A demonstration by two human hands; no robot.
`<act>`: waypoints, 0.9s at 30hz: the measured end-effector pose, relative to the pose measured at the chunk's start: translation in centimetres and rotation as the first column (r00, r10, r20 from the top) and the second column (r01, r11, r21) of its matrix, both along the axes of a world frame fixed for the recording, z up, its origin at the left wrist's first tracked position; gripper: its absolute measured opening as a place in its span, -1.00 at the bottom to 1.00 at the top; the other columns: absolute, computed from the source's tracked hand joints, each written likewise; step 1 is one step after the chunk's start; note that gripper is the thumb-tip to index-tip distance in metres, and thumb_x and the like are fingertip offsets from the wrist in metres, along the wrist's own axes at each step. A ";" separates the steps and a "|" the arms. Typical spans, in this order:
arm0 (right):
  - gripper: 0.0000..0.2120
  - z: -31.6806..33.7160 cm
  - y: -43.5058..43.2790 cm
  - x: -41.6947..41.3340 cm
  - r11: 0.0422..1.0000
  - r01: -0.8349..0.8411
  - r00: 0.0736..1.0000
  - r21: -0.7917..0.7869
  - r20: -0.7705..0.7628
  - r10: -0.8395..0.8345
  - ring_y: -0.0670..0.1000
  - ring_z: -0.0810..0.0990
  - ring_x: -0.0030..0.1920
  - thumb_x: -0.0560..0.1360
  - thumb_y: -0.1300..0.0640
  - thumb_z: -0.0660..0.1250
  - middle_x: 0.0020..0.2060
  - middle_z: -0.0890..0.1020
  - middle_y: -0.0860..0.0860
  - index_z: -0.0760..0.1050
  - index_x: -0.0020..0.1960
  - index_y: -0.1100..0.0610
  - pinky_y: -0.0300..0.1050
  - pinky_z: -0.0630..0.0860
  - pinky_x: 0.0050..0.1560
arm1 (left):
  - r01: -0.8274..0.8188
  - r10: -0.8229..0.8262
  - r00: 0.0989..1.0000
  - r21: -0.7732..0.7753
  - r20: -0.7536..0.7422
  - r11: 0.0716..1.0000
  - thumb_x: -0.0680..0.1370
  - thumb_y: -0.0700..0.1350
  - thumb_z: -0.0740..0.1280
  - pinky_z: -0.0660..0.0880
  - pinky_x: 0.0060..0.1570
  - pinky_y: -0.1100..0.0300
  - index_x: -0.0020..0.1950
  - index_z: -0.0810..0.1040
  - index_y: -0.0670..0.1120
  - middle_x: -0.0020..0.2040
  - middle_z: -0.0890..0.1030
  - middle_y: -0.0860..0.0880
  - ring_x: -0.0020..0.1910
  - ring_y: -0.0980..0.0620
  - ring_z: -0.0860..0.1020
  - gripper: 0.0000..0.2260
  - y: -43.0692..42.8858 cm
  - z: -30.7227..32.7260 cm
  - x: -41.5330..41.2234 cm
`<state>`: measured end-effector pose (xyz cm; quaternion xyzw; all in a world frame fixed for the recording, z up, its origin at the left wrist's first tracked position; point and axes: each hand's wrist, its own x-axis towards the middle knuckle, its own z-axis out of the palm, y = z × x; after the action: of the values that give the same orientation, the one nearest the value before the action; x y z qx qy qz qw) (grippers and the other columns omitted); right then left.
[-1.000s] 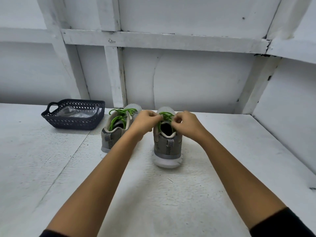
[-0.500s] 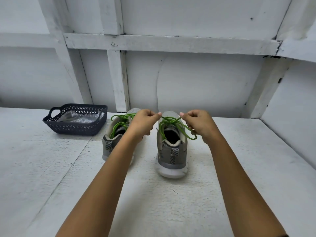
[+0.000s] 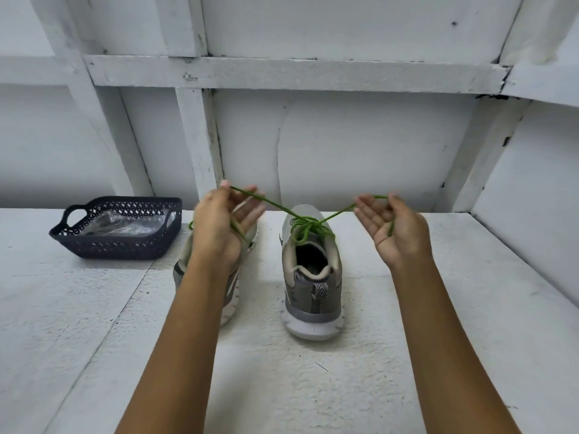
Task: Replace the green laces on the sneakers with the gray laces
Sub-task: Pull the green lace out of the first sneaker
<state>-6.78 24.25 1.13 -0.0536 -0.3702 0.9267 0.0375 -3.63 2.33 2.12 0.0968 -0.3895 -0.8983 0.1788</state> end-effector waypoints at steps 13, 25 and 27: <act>-0.77 -1.5 -0.1 -0.4 0.162 0.307 0.951 0.938 -0.295 -0.093 -0.06 0.49 -0.25 0.59 0.02 0.20 -0.28 0.57 -0.04 0.56 -0.10 0.10 -0.18 0.40 -0.19 | -0.379 0.465 0.881 -0.718 -0.088 0.583 0.62 -0.07 0.20 0.48 0.21 -0.02 0.19 0.50 -0.13 0.16 0.57 -0.11 0.17 -0.06 0.55 -0.78 -3.2 -0.6 -0.1; -0.78 -2.2 -4.2 0.7 -0.312 0.247 0.951 0.917 -0.169 0.258 0.09 0.48 0.10 0.48 0.12 0.32 0.08 0.44 0.08 0.53 0.12 0.10 -0.08 0.45 0.02 | 0.061 0.037 0.998 -0.956 0.053 -0.288 0.52 -0.08 0.28 0.35 0.17 0.03 0.14 0.58 -0.06 0.22 0.43 -0.03 0.24 -0.10 0.35 -0.77 4.1 -4.5 -0.9; -0.79 -2.5 -4.3 0.5 -0.272 0.260 0.951 0.926 -0.196 0.240 0.09 0.50 0.05 0.48 0.14 0.31 0.06 0.44 0.08 0.53 0.10 0.11 -0.10 0.43 -0.03 | 0.059 0.001 0.998 -0.979 0.060 -0.193 0.47 -0.13 0.33 0.38 0.15 0.00 0.04 0.58 -0.11 0.15 0.45 -0.06 0.19 -0.10 0.40 -0.83 3.9 -4.6 -1.1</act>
<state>-6.26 19.90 -1.36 0.1409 -0.9484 0.2526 0.1303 -4.71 6.26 -2.49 -0.0682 -0.9465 -0.2719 0.1601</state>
